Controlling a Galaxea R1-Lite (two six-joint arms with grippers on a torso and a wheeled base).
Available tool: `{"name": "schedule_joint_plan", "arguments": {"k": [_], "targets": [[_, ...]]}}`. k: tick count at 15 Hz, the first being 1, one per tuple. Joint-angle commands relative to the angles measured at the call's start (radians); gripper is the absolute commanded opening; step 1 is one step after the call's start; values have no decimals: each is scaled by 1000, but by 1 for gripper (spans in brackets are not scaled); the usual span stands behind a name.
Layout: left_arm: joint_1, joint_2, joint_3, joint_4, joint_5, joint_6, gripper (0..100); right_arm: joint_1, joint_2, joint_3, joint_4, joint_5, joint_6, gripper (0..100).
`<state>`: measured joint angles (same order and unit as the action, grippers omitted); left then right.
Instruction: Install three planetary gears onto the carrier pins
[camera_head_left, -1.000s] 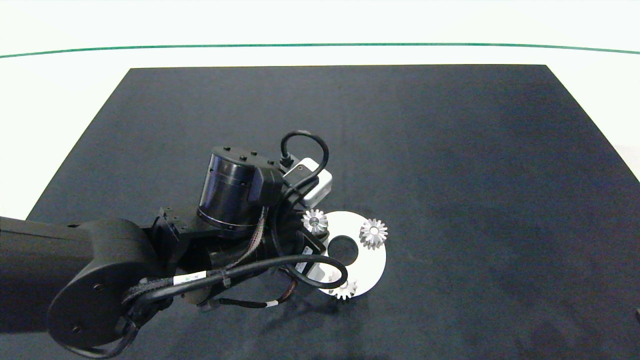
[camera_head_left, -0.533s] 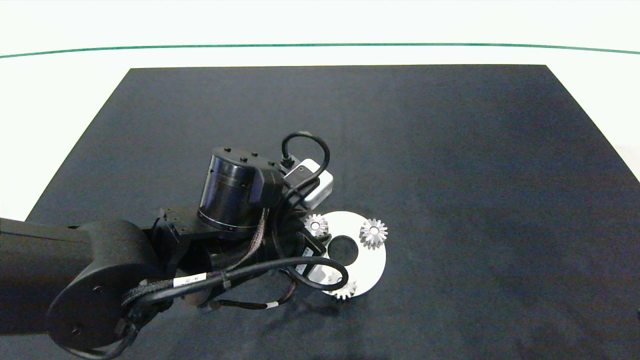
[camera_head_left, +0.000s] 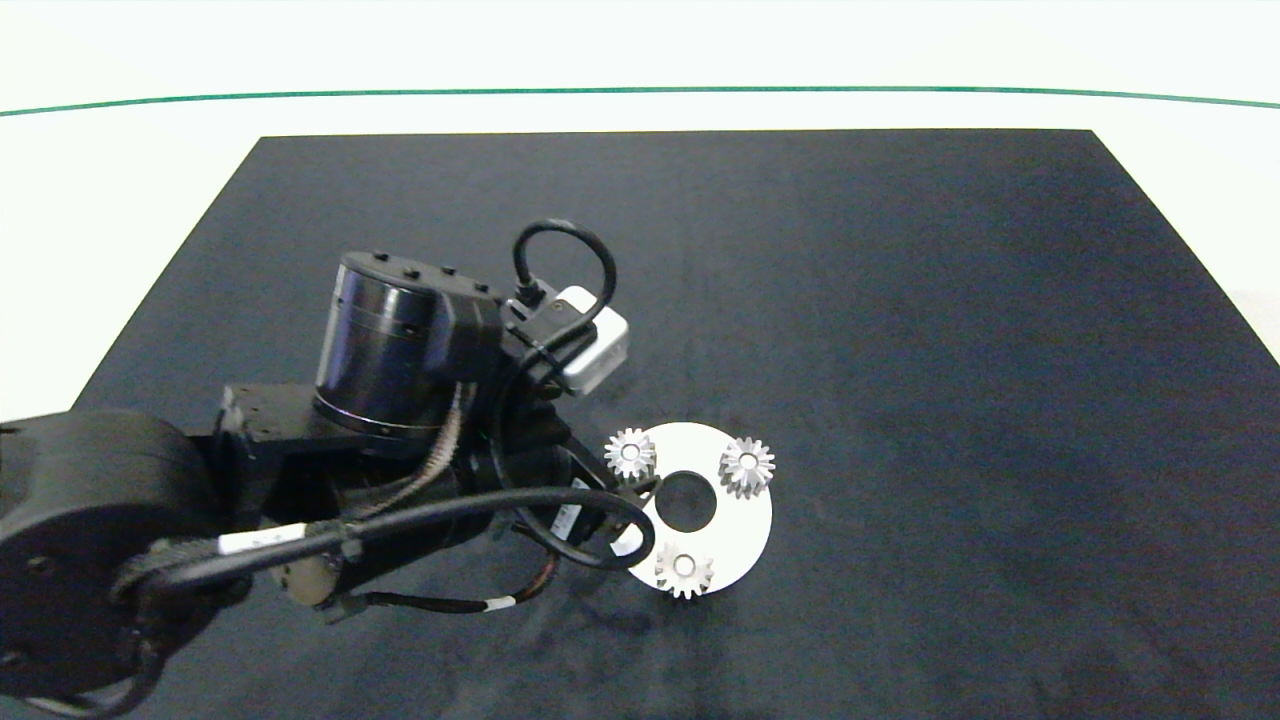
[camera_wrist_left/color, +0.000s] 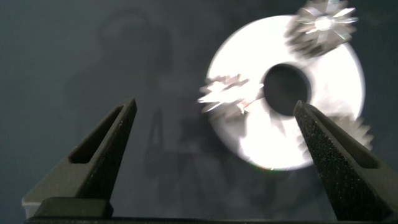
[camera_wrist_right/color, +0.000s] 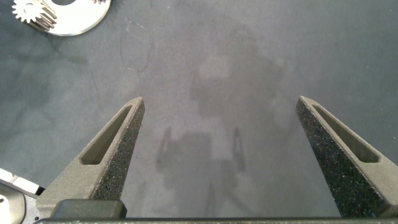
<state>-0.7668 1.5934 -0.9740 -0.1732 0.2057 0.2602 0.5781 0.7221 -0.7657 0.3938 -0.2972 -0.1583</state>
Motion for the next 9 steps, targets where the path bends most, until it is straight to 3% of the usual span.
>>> {"name": "schedule_joint_plan", "arguments": {"k": [1,3,5,9], "targets": [[112,-225,-3,112,3,-6,100,0,3,-17,17,0,-1,100],[253,-368,57,156,3,-7,100,-9,3,-18,20,-3,-1,100],[391,-563,126,236,3,-9,100,-49,-29,-18,48,-28,-1,100],[577,-938,143,501,3,-21,100,-264,-248,-12,191,-26,3,100]]}}
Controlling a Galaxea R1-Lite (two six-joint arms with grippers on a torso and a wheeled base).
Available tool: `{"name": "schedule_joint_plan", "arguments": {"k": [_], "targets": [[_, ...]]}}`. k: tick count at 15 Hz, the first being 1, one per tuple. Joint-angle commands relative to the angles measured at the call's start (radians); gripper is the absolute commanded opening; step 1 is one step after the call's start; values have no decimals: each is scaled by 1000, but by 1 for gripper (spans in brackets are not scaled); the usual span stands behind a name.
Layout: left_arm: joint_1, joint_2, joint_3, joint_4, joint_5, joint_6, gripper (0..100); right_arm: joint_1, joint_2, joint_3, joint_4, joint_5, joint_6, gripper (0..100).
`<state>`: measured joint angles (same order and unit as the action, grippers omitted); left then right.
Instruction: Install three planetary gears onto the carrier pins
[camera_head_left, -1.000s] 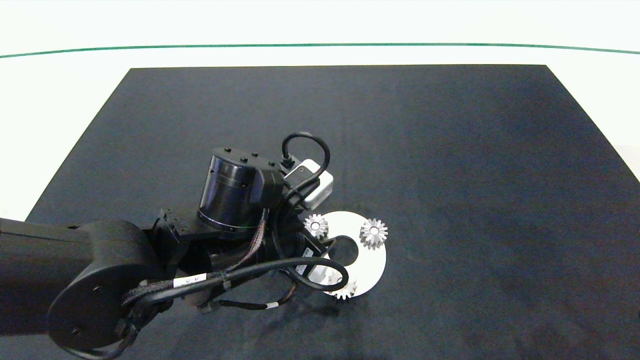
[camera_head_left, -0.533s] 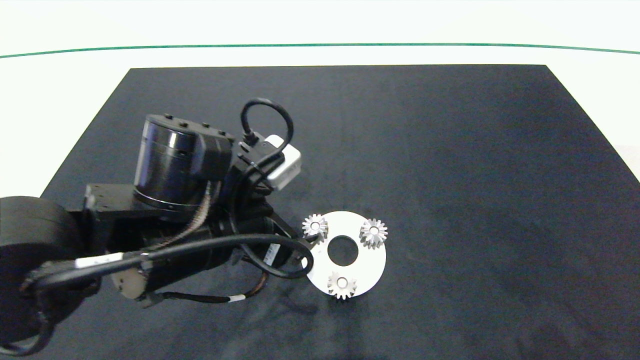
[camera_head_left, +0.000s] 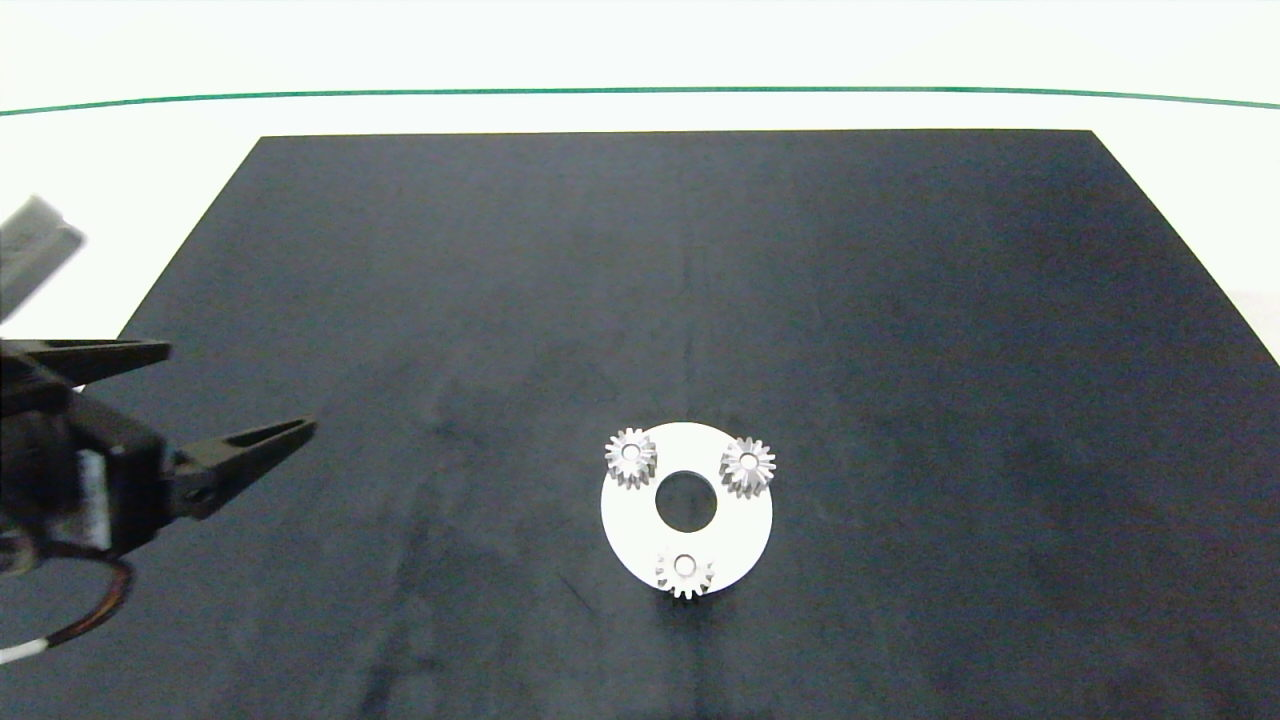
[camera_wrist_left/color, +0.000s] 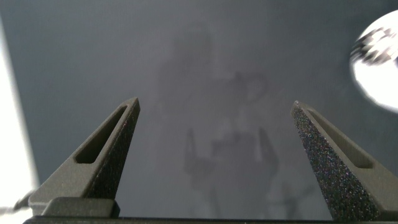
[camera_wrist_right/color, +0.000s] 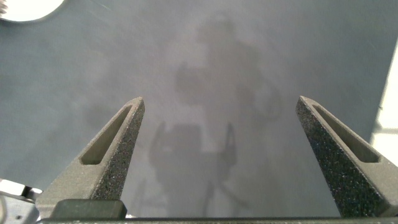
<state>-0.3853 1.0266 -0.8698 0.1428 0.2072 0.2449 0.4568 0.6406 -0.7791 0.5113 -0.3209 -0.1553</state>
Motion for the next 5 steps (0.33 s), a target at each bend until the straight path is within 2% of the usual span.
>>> {"name": "schedule_joint_plan", "arguments": {"k": [1,3,5], "targets": [[252,-456,40,236,1,-6,100,-210,-233,1,105,-4,-1,100],[315,-623,45,344,0,-4,100,-303,-380,6,176,-1,-1,100],[333,-758,54,419,-2,-4,100,-357,-496,27,205,-1,-1,100]]}}
